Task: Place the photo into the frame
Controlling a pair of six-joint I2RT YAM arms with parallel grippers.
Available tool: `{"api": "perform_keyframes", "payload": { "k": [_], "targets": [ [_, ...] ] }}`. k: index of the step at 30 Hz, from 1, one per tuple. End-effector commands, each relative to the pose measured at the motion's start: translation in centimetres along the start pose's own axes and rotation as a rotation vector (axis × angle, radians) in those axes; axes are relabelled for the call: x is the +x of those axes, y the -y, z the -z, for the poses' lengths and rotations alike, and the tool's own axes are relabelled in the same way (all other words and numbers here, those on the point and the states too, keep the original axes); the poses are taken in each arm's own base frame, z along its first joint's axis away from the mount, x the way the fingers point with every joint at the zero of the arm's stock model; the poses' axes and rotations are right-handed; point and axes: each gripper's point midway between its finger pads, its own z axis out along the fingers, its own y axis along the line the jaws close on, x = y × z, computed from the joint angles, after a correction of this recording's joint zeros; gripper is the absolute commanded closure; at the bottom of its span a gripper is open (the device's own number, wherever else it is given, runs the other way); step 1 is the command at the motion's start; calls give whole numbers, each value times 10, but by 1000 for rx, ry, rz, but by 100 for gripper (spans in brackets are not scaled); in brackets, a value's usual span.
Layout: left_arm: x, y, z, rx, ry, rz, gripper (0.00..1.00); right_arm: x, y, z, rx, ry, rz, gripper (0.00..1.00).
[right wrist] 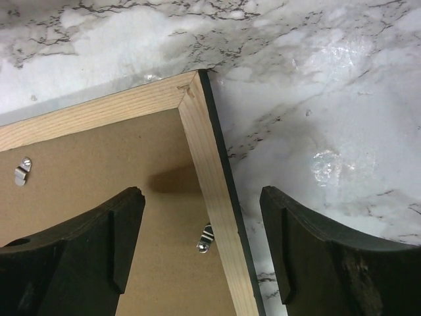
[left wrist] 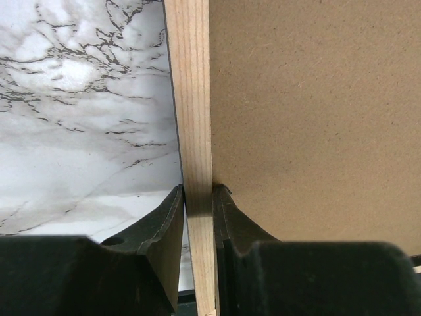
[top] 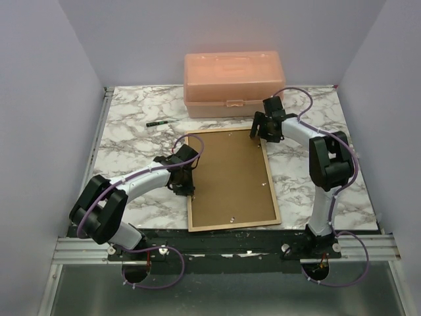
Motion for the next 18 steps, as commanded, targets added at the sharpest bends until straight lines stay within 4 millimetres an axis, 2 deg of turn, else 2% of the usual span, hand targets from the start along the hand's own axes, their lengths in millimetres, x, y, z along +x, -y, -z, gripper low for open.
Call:
{"api": "perform_keyframes", "payload": {
  "k": [1,4,7,12,15,18],
  "targets": [
    [24,-38,-18,-138,-32,-48,100,-10,-16,29,-32,34,46,21],
    [19,-35,-11,-117,-2,-50,100,-13,-30,41,-28,55,85,21],
    [14,-30,-5,-98,15,-52,100,-8,-53,46,-63,58,132,26],
    [5,-17,7,-38,52,-53,98,27,-82,35,-127,-28,200,44],
    [0,-3,20,38,78,-55,72,55,-87,21,-122,-84,226,53],
    [-5,8,34,102,113,-51,49,83,-77,5,-62,-143,241,62]
  ]
}}
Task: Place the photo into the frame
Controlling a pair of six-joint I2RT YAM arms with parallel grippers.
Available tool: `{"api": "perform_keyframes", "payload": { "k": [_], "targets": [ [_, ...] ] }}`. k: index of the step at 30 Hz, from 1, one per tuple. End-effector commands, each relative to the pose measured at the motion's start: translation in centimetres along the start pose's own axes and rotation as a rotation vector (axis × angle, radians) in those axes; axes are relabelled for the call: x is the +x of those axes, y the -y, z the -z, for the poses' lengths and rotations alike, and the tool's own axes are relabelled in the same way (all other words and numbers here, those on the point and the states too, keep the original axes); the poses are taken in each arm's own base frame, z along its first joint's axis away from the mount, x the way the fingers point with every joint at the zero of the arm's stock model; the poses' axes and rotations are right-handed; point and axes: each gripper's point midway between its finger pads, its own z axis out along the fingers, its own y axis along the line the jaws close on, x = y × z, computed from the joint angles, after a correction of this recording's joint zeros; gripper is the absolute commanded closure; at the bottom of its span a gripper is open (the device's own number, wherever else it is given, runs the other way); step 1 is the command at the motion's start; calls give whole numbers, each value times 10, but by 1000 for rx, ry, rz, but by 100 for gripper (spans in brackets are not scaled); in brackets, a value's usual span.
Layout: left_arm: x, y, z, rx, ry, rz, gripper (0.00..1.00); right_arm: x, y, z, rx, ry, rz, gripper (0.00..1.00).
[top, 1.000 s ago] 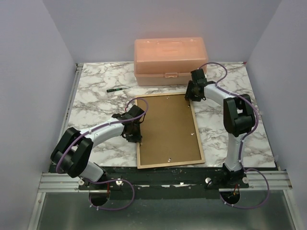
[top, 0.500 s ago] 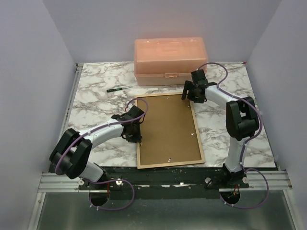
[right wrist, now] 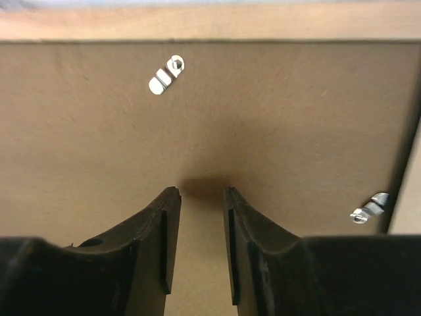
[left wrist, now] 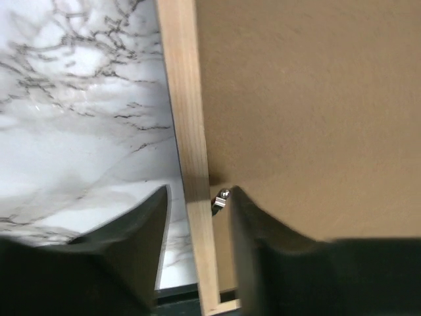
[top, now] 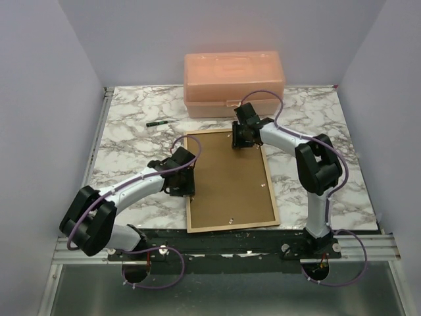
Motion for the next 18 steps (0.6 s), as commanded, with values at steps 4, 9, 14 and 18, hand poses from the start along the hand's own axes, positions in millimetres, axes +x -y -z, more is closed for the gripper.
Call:
{"api": "perform_keyframes", "payload": {
  "k": [4,9,14,18],
  "targets": [
    [-7,20,37,143,69,-10,28,78,25,-34,150,-170,42,64],
    [-5,18,49,176,98,15,23,95,31,-31,210,-183,82,63],
    [5,14,48,203,93,44,22,83,13,-6,130,-154,38,55],
    [13,14,44,246,85,70,22,64,0,33,56,-91,-10,36]
  ]
}}
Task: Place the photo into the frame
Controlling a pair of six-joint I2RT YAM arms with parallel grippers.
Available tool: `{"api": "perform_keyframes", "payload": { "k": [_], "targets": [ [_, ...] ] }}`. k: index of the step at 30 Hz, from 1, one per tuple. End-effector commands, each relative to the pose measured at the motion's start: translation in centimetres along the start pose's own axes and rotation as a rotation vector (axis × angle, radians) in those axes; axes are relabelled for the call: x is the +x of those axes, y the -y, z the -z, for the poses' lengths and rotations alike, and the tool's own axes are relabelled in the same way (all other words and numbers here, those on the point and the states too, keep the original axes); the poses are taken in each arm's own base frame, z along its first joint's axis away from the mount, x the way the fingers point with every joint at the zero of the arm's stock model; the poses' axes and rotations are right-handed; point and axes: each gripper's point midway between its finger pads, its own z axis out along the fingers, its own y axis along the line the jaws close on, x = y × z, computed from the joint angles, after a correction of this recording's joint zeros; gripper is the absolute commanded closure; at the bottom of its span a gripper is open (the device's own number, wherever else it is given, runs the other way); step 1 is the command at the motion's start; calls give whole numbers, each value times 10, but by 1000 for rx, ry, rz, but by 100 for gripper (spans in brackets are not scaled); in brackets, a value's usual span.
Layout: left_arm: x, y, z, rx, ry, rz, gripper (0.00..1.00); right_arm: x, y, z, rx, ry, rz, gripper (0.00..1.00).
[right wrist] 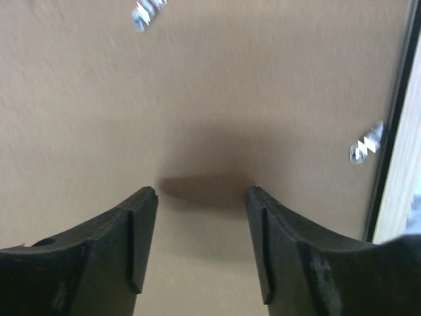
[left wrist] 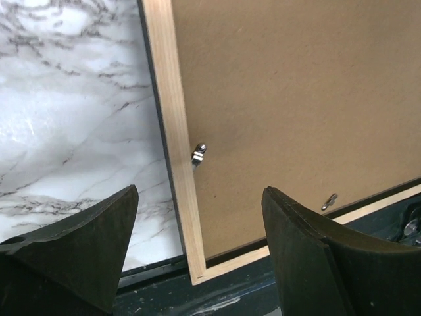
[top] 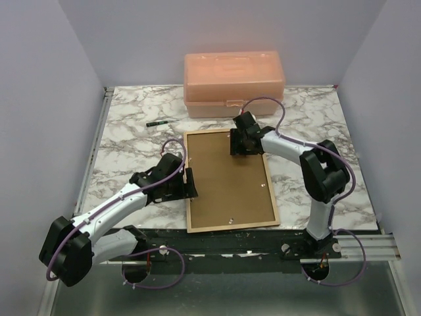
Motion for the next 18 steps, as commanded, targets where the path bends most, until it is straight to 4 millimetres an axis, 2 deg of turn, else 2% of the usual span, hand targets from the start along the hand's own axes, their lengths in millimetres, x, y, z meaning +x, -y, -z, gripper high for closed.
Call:
{"api": "perform_keyframes", "payload": {
  "k": [1,5,9,11,15,18],
  "targets": [
    [12,2,-3,64,-22,50,23,31,8,40,-17,-100,-38,32],
    [18,2,-7,96,-29,70,23,36,23,68,-63,-97,-118,22],
    [20,0,-11,97,-34,79,25,51,55,92,-76,-95,-215,14],
    [20,-4,-12,74,-34,76,27,66,77,100,-53,-106,-269,10],
    [19,-11,-15,22,-42,67,28,92,115,105,-5,-136,-349,7],
    [19,-17,-16,-18,-54,58,28,112,120,100,-7,-184,-359,7]
  ]
}}
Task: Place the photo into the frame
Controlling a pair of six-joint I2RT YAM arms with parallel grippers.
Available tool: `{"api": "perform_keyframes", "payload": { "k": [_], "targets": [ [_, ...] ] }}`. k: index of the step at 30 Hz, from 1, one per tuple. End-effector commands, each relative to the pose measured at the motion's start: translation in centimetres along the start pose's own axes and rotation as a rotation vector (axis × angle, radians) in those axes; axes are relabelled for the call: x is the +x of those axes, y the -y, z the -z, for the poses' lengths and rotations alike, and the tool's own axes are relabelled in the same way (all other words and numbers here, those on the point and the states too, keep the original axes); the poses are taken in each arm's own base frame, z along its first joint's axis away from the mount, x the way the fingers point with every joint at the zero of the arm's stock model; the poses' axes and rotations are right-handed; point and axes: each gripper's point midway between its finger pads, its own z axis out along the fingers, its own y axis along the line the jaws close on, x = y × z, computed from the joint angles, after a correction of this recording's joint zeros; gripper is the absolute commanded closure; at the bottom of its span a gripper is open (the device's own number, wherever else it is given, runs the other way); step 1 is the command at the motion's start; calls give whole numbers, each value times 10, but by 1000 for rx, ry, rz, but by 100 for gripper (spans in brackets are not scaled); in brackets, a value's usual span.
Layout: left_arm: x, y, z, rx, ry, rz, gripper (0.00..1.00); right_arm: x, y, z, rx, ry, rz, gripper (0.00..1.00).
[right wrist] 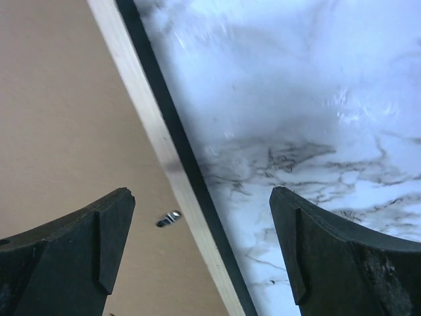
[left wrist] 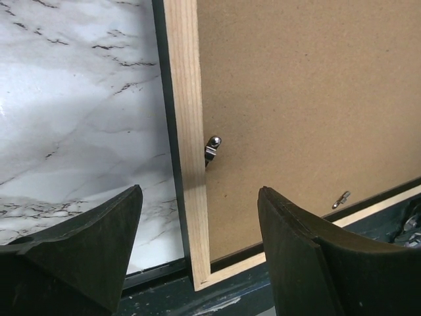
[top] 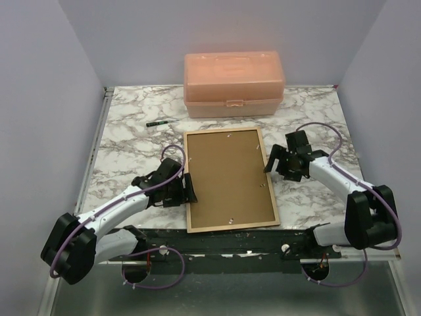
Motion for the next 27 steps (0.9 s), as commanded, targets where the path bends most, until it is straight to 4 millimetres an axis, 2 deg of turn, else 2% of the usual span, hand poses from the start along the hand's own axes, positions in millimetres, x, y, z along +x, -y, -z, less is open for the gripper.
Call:
{"api": "perform_keyframes", "payload": {
  "k": [1,7,14,21,23,27],
  "targets": [
    [-8,-5,-1,-55,11,-8,29,39,7,-5,-43,-129,-21,7],
    [-8,-10,-9,-94,-7,-17,34,62,0,-14,-114,-202,-44,7],
    [-11,-6,-20,-146,-19,-61,44,79,0,-13,-156,-242,-50,8],
    [-13,-10,-31,-262,-30,-134,54,78,-1,-11,-156,-235,-53,9],
    [-11,-15,-33,-309,-37,-151,61,77,-2,-11,-159,-235,-54,9],
    [-9,-20,-36,-362,-39,-155,71,80,0,-12,-157,-244,-52,10]
  ]
}}
